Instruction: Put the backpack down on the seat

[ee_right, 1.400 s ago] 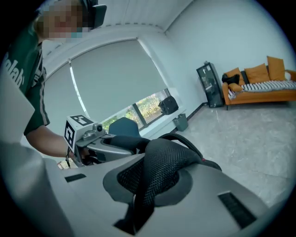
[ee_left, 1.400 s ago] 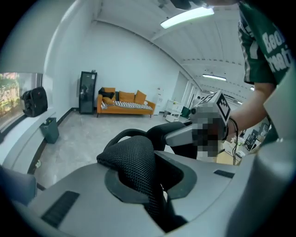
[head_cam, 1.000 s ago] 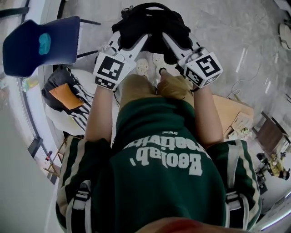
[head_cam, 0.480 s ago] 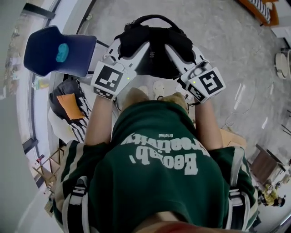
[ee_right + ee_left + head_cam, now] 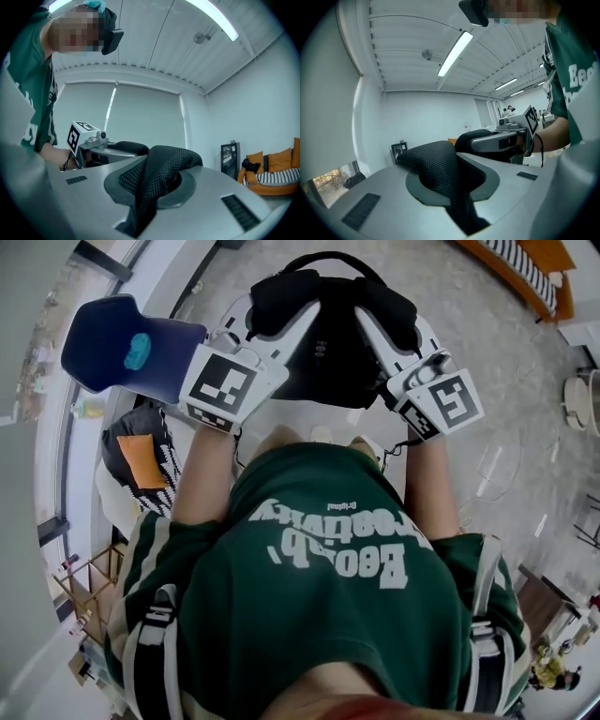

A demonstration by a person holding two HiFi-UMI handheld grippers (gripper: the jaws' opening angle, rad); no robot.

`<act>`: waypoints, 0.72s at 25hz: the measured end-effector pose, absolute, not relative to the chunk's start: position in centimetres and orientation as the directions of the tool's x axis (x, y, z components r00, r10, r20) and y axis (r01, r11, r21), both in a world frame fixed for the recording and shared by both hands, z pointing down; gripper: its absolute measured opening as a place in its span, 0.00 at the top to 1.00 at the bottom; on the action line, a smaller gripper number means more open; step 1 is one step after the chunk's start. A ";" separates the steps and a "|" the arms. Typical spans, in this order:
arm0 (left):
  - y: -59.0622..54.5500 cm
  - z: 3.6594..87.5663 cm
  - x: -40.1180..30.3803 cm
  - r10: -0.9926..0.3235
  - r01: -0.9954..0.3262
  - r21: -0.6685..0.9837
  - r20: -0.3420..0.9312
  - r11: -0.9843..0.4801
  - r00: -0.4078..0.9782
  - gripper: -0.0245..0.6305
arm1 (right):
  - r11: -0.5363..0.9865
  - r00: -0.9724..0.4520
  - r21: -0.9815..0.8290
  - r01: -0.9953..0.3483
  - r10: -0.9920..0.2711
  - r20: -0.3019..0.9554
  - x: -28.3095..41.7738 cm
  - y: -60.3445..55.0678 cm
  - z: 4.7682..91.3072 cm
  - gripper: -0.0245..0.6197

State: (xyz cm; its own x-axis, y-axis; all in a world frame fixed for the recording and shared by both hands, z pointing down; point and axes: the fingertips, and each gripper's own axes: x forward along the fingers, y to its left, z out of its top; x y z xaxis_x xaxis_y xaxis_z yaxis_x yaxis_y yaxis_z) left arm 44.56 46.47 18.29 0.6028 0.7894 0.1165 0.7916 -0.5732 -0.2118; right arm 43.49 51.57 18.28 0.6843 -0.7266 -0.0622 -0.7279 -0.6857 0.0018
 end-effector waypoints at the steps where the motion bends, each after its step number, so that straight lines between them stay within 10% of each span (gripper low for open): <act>1: 46.9 17.7 44.4 0.790 0.789 -0.221 0.106 -0.574 0.604 0.85 | -0.686 0.684 0.006 -0.728 -0.726 -0.070 43.4 52.0 17.6 0.87; 18: 42.7 18.0 42.6 0.637 0.639 -0.185 0.075 -0.747 0.767 0.85 | -0.495 0.493 0.091 -0.864 -0.869 -0.042 42.6 48.1 16.9 0.87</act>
State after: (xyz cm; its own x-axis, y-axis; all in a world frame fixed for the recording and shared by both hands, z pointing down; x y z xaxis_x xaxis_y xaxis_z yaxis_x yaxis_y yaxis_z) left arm 42.56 42.72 18.03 0.7671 0.6371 0.0753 0.6386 -0.7470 -0.1848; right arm 42.58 48.11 16.92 0.4929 -0.8691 -0.0420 -0.8643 -0.4946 0.0911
